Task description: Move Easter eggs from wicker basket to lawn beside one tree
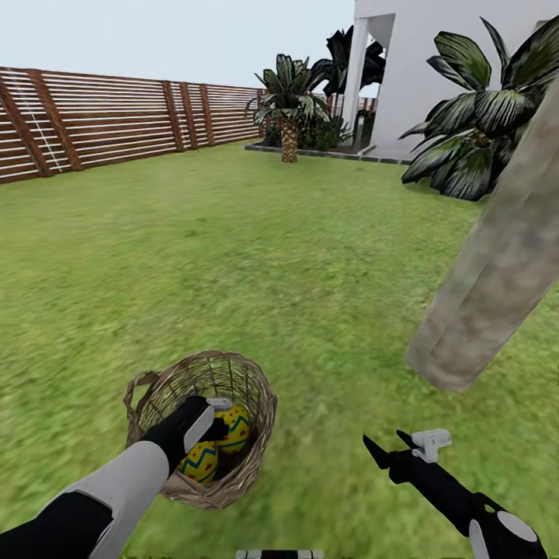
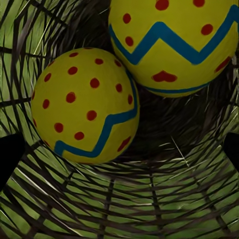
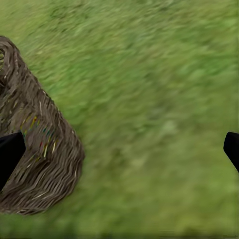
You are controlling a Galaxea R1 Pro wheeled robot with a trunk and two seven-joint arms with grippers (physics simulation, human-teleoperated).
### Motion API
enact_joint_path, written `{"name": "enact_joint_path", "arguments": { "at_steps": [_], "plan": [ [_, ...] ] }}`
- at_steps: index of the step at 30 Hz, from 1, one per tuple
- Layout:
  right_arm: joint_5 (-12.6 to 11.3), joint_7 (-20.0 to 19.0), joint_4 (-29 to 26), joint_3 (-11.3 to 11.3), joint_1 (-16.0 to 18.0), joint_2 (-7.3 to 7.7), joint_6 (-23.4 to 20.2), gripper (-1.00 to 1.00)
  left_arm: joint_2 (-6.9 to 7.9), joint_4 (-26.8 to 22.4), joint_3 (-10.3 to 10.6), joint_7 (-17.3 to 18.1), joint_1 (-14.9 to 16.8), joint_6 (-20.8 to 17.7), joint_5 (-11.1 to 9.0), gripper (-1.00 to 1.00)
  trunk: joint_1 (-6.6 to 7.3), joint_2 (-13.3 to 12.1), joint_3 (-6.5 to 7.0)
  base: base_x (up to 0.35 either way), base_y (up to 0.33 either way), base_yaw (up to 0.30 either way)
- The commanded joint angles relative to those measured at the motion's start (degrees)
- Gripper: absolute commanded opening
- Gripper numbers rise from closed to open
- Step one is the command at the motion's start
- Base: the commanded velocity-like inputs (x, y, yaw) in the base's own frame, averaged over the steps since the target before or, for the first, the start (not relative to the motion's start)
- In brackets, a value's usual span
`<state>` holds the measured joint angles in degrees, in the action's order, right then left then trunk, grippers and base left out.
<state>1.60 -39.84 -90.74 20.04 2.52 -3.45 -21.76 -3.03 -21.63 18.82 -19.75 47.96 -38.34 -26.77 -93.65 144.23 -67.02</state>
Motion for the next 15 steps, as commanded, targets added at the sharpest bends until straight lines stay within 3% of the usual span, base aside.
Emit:
{"name": "enact_joint_path", "arguments": {
  "at_steps": [1,6,15],
  "plan": [
    [0.2,-0.4,-0.1,0.1,0.0,-0.07,-0.4,1.0,0.11,-0.1,0.4,-0.5,0.0,-0.1,-0.6,1.0,-0.01,0.0,-0.28,0.0,0.0,0.0],
    [0.2,-0.3,-0.1,0.1,0.0,-0.07,-0.4,1.0,0.58,-0.1,0.4,-0.5,0.0,-0.1,-0.6,1.0,-0.14,0.1,-1.38,0.0,0.0,0.0],
    [0.2,-0.3,-0.1,0.1,0.0,-0.07,-0.4,1.0,0.9,-0.1,0.4,-0.5,0.0,0.4,-0.6,1.0,-0.14,0.1,-1.38,0.0,0.0,0.0]
  ]
}}
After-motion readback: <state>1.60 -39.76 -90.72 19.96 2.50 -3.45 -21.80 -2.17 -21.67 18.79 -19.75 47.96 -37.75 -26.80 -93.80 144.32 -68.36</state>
